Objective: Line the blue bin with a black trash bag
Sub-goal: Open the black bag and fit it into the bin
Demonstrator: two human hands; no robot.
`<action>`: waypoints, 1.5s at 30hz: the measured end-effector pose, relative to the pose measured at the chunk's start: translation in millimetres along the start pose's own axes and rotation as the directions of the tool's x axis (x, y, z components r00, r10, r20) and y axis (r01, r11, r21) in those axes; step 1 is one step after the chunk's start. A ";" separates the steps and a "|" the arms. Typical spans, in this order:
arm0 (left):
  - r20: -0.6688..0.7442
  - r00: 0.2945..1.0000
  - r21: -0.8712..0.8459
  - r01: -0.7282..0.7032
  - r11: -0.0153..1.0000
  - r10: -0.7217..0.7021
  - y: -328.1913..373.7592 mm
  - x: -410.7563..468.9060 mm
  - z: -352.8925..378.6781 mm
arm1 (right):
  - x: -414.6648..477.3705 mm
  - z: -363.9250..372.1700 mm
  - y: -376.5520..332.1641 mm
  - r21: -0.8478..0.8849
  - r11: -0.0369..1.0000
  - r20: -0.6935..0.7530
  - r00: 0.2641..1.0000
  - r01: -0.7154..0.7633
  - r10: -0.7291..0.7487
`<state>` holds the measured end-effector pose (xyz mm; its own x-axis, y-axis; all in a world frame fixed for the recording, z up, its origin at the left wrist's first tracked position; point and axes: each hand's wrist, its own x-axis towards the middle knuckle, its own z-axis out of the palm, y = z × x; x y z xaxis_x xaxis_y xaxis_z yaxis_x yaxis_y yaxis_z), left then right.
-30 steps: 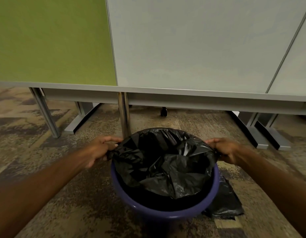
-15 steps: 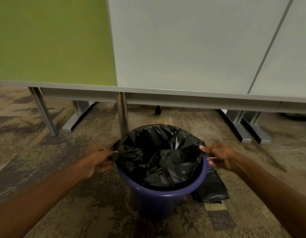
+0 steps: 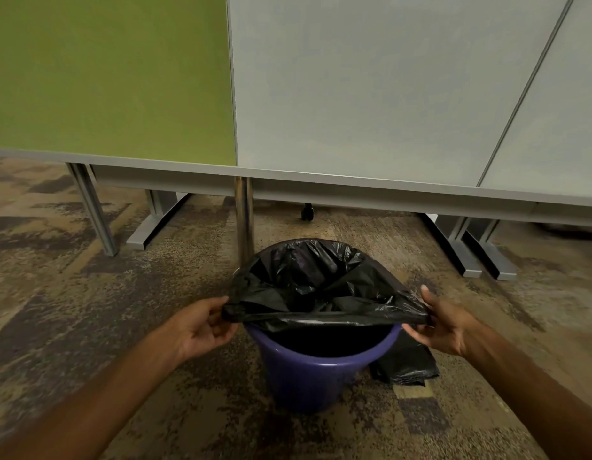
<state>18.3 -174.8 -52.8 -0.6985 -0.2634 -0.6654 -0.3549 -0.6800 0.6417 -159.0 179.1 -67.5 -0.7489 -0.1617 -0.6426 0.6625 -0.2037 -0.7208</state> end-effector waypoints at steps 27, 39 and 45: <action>0.353 0.932 0.324 -0.047 0.945 -0.075 -33.4 0.1 -24.7 | -21.2 -36.3 40.0 -0.135 0.988 0.454 0.881 -0.080 0.133; 0.270 0.957 0.548 -0.061 0.834 -0.107 -42.7 3.1 -19.8 | -11.5 -34.1 60.1 -0.185 0.981 0.471 0.870 -0.062 0.144; 0.048 0.998 0.621 -0.061 0.781 0.039 -51.4 6.8 -9.1 | -6.0 -29.2 65.8 -0.357 0.934 0.307 0.947 0.024 0.093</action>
<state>37.4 -147.8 -93.8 -0.7409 -0.2567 -0.6206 -0.6210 -0.0901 0.7787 -110.5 194.9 -118.7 -0.6524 -0.4685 -0.5958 0.6056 0.1505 -0.7814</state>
